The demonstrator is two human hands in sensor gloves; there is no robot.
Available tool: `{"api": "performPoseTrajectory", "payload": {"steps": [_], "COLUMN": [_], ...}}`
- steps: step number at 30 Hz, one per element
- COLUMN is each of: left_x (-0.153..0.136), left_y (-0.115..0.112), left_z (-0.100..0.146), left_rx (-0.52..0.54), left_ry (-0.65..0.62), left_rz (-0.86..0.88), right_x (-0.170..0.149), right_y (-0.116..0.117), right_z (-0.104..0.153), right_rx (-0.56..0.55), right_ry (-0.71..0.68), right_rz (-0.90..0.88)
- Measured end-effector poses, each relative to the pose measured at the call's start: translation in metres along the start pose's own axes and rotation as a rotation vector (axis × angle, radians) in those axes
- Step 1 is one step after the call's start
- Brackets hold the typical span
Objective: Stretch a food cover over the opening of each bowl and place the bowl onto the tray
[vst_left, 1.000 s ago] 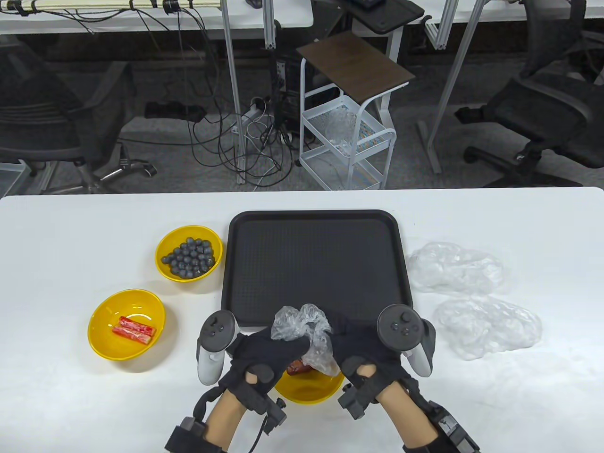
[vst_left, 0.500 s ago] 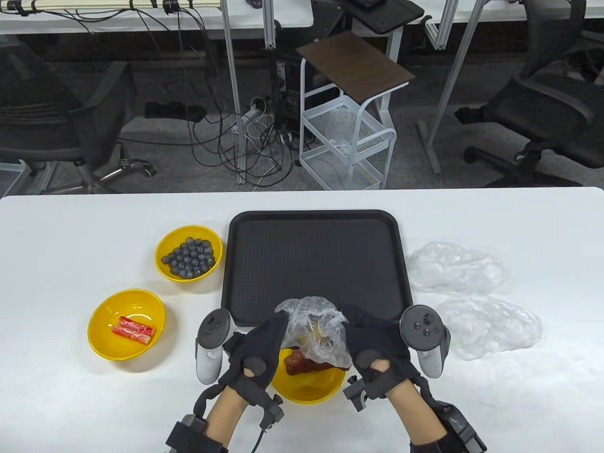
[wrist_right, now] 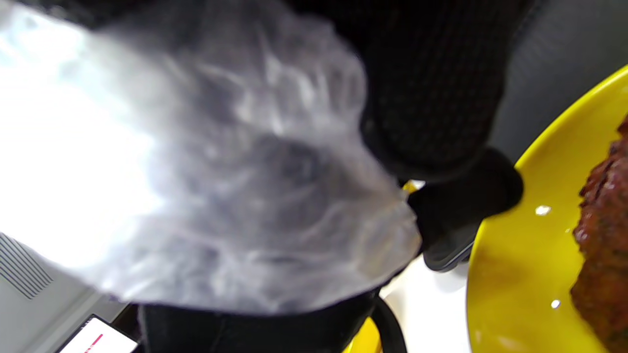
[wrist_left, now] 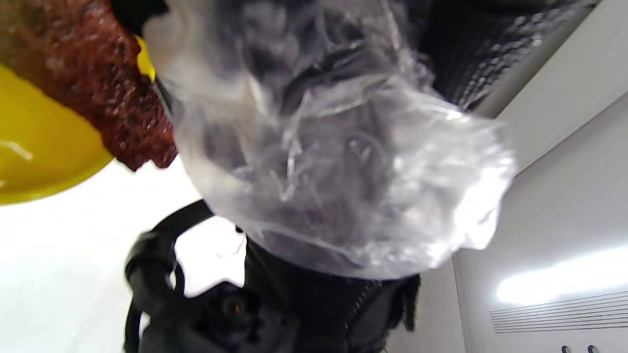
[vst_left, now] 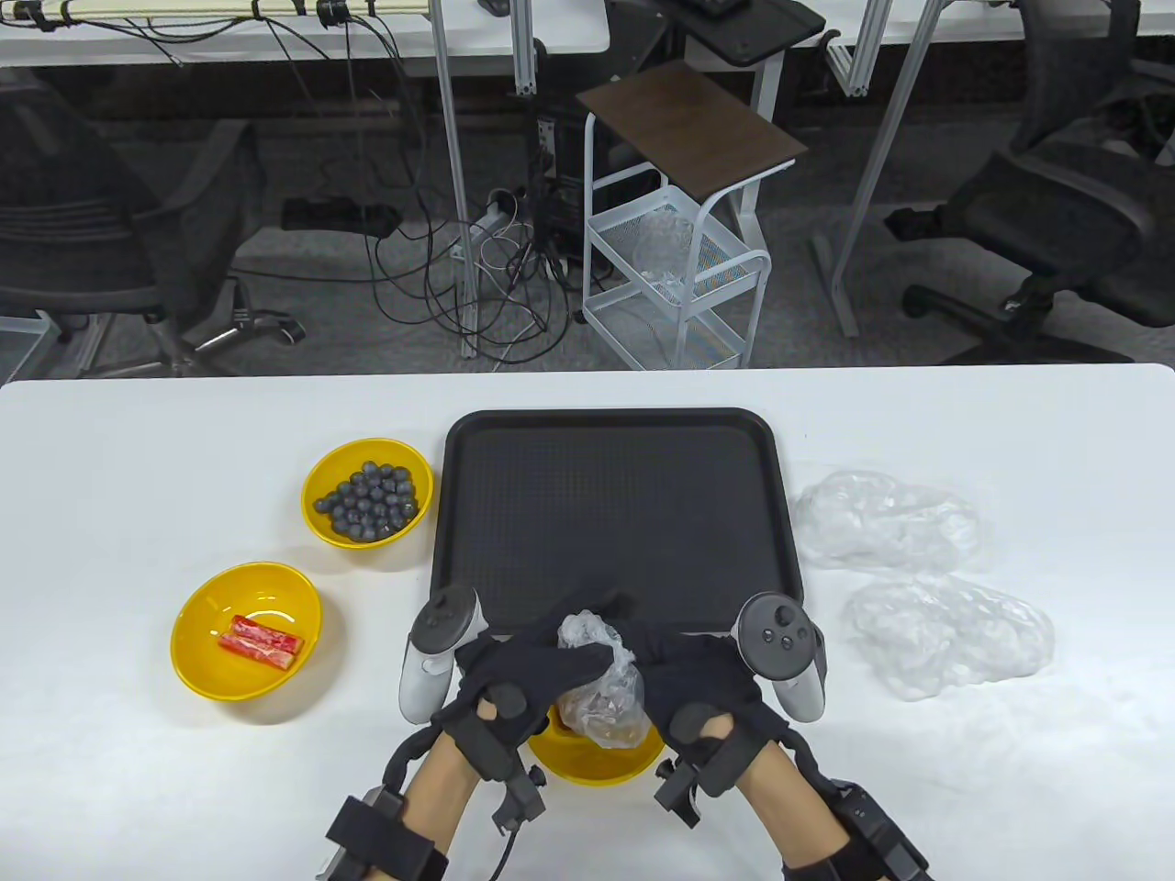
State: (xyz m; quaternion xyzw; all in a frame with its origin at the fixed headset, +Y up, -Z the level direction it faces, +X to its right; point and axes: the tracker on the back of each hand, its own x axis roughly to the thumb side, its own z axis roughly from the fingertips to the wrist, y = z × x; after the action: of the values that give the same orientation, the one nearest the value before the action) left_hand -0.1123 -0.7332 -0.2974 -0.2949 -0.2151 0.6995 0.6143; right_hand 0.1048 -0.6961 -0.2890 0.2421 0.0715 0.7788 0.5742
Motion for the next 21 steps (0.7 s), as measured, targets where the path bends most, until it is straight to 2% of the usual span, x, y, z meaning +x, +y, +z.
{"api": "performPoseTrajectory", "payload": {"steps": [4, 11, 17, 19, 21], "left_x": [0.004, 0.014, 0.009, 0.007, 0.006], "left_y": [0.003, 0.012, 0.033, 0.041, 0.047], "left_z": [0.006, 0.024, 0.045, 0.053, 0.059], "left_rx": [0.142, 0.391, 0.480, 0.511, 0.539], "left_ry": [-0.022, -0.081, -0.116, -0.123, -0.121], "left_rz": [-0.068, -0.206, 0.008, 0.081, 0.135], "right_x": [0.001, 0.010, 0.000, -0.002, -0.003], "right_y": [-0.001, -0.009, -0.035, -0.043, -0.048], "right_z": [0.004, 0.014, 0.025, 0.028, 0.031], "right_rx": [-0.053, -0.235, -0.323, -0.376, -0.379], "right_ry": [0.005, 0.002, 0.102, 0.129, 0.163], "right_rz": [0.041, 0.143, 0.143, 0.201, 0.247]}}
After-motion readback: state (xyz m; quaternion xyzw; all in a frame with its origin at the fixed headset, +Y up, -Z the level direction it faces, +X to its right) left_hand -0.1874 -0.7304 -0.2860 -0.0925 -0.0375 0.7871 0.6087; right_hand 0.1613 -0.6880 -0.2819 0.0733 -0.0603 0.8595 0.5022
